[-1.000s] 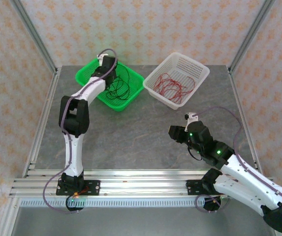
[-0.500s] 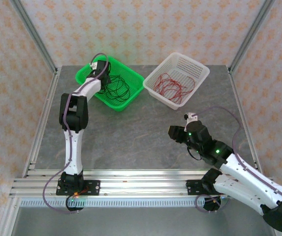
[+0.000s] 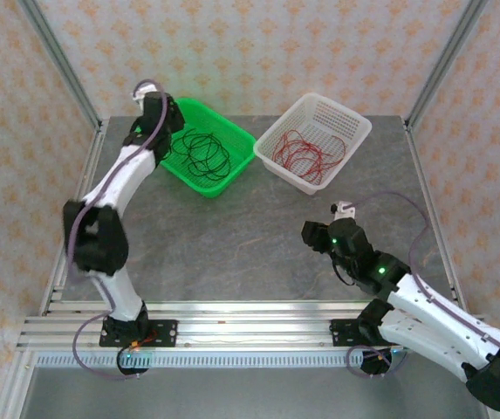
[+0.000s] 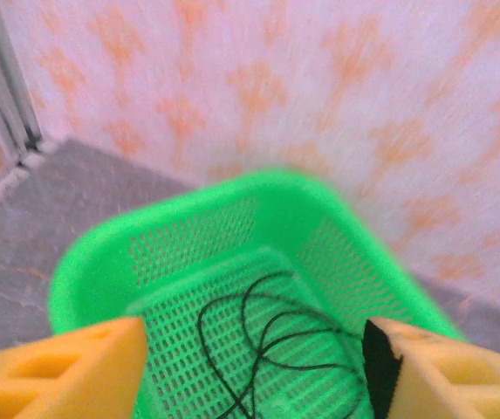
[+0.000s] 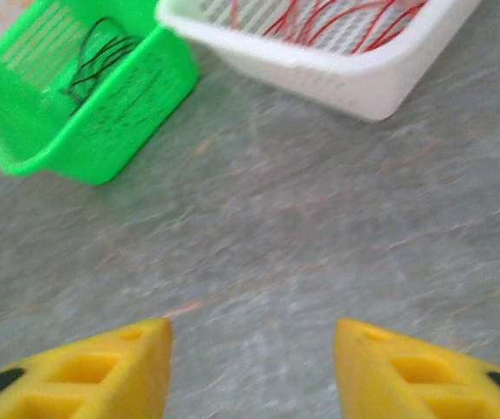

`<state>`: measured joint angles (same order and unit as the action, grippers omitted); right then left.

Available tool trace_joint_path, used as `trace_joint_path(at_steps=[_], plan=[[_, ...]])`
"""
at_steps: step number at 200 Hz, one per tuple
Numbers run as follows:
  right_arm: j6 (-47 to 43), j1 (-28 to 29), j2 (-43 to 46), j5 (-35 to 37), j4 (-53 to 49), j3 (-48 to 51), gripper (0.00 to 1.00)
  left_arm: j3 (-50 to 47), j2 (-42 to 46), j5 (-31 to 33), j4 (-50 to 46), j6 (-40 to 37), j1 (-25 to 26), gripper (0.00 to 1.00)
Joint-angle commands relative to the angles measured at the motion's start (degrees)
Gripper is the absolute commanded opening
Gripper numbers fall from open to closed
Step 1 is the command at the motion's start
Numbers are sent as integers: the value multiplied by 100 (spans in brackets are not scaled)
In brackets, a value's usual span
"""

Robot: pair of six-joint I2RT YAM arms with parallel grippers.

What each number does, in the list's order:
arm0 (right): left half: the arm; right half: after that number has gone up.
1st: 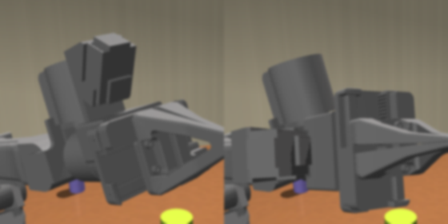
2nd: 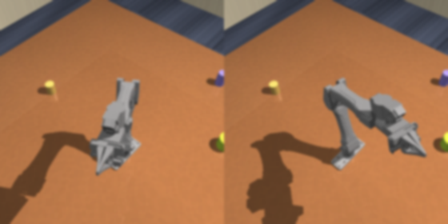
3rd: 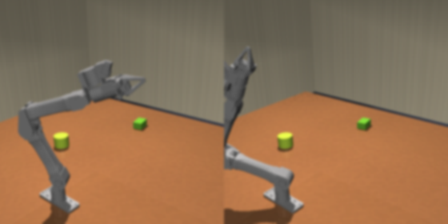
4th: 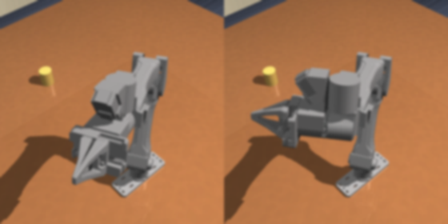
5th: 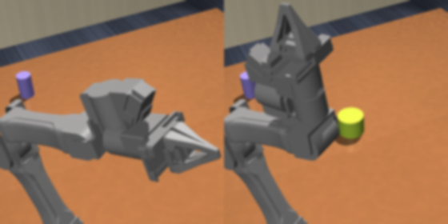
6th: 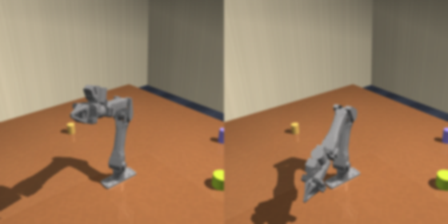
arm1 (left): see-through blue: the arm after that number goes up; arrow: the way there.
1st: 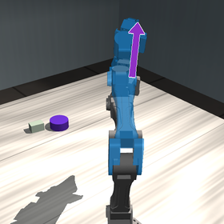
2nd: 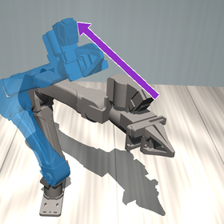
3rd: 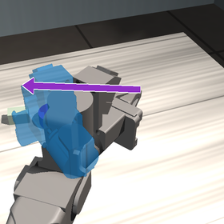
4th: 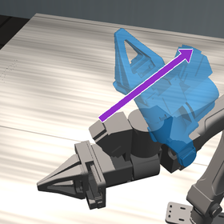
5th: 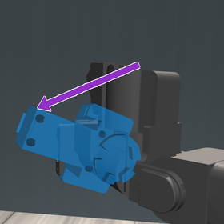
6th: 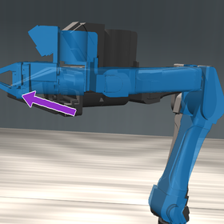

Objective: Untangle the cables

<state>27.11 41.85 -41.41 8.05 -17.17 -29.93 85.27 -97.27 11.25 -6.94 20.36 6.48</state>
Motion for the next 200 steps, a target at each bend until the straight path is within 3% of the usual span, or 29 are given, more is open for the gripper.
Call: trace_joint_path(at_steps=[1, 23, 38, 55, 66, 83, 92, 108, 129, 137, 157, 166, 194, 200], plan=[[-309, -33, 150, 1644, 706, 406, 67, -1133, 1296, 379, 1204, -276, 46, 73], [-641, -247, 448, 2772, 1587, 887, 89, -2719, 2559, 502, 2253, -682, 46, 75], [-1237, -567, 603, 3035, 2484, 1227, 91, -4126, 3477, 464, 3523, -997, 45, 74], [-1816, -994, 581, 3172, 3599, 1645, 92, -5546, 4318, 868, 4794, -996, 31, 79], [-2103, -1321, 440, 3054, 4247, 1859, 92, -6003, 4708, 1232, 4838, -970, 21, 83], [-2192, -1953, -1, 2627, 5000, 2099, 92, -6309, 4980, 1778, 4274, -995, 20, 99], [-2200, -2302, -342, 2321, 5436, 2220, 92, -6616, 5016, 2020, 4356, -1114, 19, 99], [-2227, -2811, -1062, 1783, 6249, 2419, 91, -7358, 4871, 2380, 5266, -1387, 4, 99], [-2428, -3189, -1876, 1123, 7581, 2718, 90, -8216, 4166, 2403, 6886, -1495, -147, 99], [-2514, -3232, -1969, 912, 7633, 2673, 89, -8361, 3761, 2252, 7416, -1473, -211, 99], [-2647, -3461, -2457, 269, 8864, 2893, 89, -8382, 2688, 1592, 8312, -1137, -288, 99], [-2680, -3614, -2660, -81, 9092, 2857, 89, -8248, 2272, 1473, 8809, -1516, -255, 99], [-3084, -3770, -3242, -807, 8734, 2337, 89, -7806, 1301, 954, 9097, -1587, -466, 100], [-3164, -3788, -3533, -919, 8996, 2324, 89, -7652, 1314, 629, 8691, -1626, -471, 100]])
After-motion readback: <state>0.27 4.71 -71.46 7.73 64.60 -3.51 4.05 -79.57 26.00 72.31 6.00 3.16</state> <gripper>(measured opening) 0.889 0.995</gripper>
